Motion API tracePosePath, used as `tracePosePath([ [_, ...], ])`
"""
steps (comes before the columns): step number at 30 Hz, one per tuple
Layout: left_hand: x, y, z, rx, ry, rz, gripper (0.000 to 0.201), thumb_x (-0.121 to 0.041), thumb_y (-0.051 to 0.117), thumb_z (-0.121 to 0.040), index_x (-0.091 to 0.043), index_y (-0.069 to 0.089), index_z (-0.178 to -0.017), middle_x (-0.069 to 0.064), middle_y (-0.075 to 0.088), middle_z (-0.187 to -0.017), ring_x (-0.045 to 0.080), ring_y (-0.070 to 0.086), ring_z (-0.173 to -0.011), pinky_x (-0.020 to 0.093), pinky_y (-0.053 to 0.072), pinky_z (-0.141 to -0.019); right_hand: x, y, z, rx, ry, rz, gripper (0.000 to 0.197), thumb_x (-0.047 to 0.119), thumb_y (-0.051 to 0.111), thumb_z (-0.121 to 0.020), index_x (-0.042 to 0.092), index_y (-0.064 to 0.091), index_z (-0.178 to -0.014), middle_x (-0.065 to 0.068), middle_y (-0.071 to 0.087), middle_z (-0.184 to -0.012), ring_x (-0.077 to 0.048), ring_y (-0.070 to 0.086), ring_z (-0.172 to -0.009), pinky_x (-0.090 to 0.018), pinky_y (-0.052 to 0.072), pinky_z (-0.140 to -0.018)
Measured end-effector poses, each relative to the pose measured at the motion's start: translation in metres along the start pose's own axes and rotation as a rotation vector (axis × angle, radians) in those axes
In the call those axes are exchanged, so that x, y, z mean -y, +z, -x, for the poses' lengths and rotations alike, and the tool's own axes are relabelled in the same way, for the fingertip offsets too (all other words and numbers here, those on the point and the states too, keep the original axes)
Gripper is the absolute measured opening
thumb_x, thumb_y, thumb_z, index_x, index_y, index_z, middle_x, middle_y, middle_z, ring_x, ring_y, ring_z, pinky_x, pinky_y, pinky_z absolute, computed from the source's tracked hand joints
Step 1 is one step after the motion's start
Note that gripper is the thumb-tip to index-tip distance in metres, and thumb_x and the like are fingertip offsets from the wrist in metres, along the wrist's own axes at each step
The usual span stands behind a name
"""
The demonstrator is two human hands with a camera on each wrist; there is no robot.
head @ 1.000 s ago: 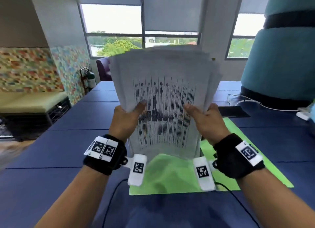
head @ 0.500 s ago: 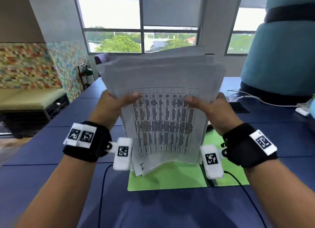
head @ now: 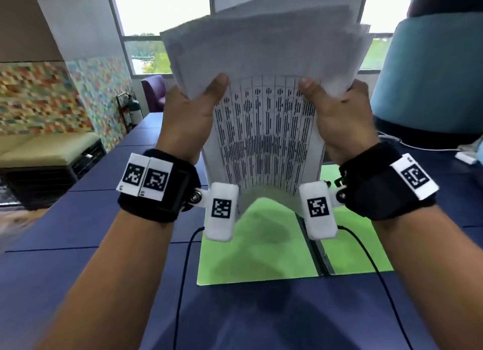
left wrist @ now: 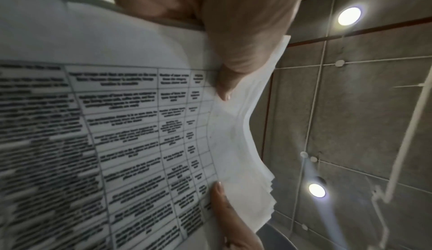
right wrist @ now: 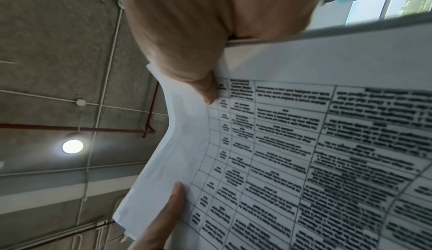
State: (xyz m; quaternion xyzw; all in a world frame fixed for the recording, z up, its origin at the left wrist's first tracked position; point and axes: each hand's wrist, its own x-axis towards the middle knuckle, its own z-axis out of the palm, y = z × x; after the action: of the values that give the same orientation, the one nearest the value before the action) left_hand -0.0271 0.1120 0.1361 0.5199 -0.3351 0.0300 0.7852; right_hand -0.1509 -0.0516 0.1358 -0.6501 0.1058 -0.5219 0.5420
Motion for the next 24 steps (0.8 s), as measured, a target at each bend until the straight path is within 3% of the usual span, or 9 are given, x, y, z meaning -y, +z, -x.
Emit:
tracePosePath([
  [3,0.008,-0.005,0.011,0.025,0.01,-0.111,0.01,-0.022,0.076,-0.086,-0.025,0.07,-0.093,-0.018,0.077,-0.089,0.011,0.073,-0.098,0.034,0.056,-0.095,-0.013,-0.007,0.008,0.022,0.034,-0.007,0.054,0.032,0.076,-0.082,0.0,0.058,-0.121,-0.008,0.071,-0.109,-0.014,0.069,-0.095,-0.028,0.056,-0.086],
  [5,0.029,-0.019,0.027,0.041,-0.111,-0.189,0.01,-0.028,0.08,-0.084,-0.028,0.071,-0.086,-0.018,0.077,-0.085,0.009,0.072,-0.092,0.034,0.057,-0.091,-0.037,-0.018,0.025,0.12,0.151,0.141,0.046,0.043,0.076,-0.08,0.01,0.065,-0.111,-0.003,0.072,-0.1,-0.014,0.069,-0.089,-0.03,0.056,-0.081],
  [9,0.099,-0.052,0.071,0.097,-0.461,-0.377,0.045,-0.054,0.09,-0.061,-0.019,0.074,-0.086,-0.001,0.077,-0.089,0.022,0.073,-0.093,0.045,0.057,-0.09,-0.107,-0.045,0.075,0.333,0.463,0.376,0.057,0.053,0.077,-0.077,0.003,0.066,-0.1,-0.007,0.07,-0.089,-0.021,0.063,-0.078,-0.039,0.055,-0.08],
  [11,0.12,-0.056,0.086,0.154,-0.57,-0.405,0.058,-0.056,0.087,-0.064,-0.008,0.073,-0.093,0.013,0.075,-0.09,0.032,0.071,-0.088,0.045,0.059,-0.084,-0.127,-0.051,0.092,0.394,0.515,0.394,0.055,0.051,0.074,-0.079,-0.002,0.064,-0.092,-0.01,0.066,-0.08,-0.021,0.058,-0.069,-0.048,0.055,-0.078],
  [13,0.12,-0.049,0.09,0.239,-0.542,-0.443,0.043,-0.045,0.075,-0.084,-0.004,0.067,-0.084,0.013,0.059,-0.072,0.023,0.055,-0.065,0.027,0.05,-0.062,-0.125,-0.046,0.095,0.396,0.509,0.388,0.04,0.042,0.071,-0.086,0.003,0.063,-0.078,-0.008,0.059,-0.068,-0.017,0.051,-0.057,-0.039,0.05,-0.064],
  [16,0.094,-0.031,0.069,0.195,-0.336,-0.515,0.034,-0.035,0.063,-0.096,-0.022,0.056,-0.065,-0.005,0.048,-0.059,0.001,0.042,-0.049,0.015,0.035,-0.048,-0.099,-0.029,0.079,0.344,0.368,0.351,0.023,0.026,0.067,-0.093,0.009,0.068,-0.079,0.006,0.059,-0.06,-0.005,0.05,-0.048,-0.023,0.044,-0.057],
  [19,0.066,-0.022,0.049,0.035,-0.241,-0.366,0.025,-0.035,0.066,-0.095,-0.025,0.061,-0.073,-0.002,0.059,-0.071,0.007,0.053,-0.062,0.022,0.045,-0.058,-0.071,-0.016,0.058,0.244,0.234,0.284,0.014,0.022,0.067,-0.093,0.012,0.069,-0.083,0.013,0.06,-0.054,0.0,0.05,-0.047,-0.015,0.042,-0.051],
  [22,0.061,-0.03,0.052,0.009,-0.257,-0.29,0.016,-0.034,0.071,-0.091,-0.022,0.066,-0.081,0.0,0.066,-0.082,0.015,0.062,-0.074,0.023,0.052,-0.066,-0.064,-0.016,0.06,0.202,0.212,0.218,0.014,0.025,0.069,-0.091,0.011,0.072,-0.089,-0.002,0.071,-0.072,-0.011,0.063,-0.063,-0.023,0.051,-0.063],
  [24,0.075,-0.045,0.064,0.024,-0.334,-0.282,0.022,-0.041,0.079,-0.082,-0.022,0.071,-0.088,0.001,0.074,-0.091,0.022,0.07,-0.087,0.035,0.057,-0.082,-0.072,-0.02,0.075,0.23,0.258,0.194,0.006,0.023,0.071,-0.09,0.017,0.074,-0.09,0.0,0.075,-0.083,-0.009,0.068,-0.073,-0.021,0.054,-0.069],
])
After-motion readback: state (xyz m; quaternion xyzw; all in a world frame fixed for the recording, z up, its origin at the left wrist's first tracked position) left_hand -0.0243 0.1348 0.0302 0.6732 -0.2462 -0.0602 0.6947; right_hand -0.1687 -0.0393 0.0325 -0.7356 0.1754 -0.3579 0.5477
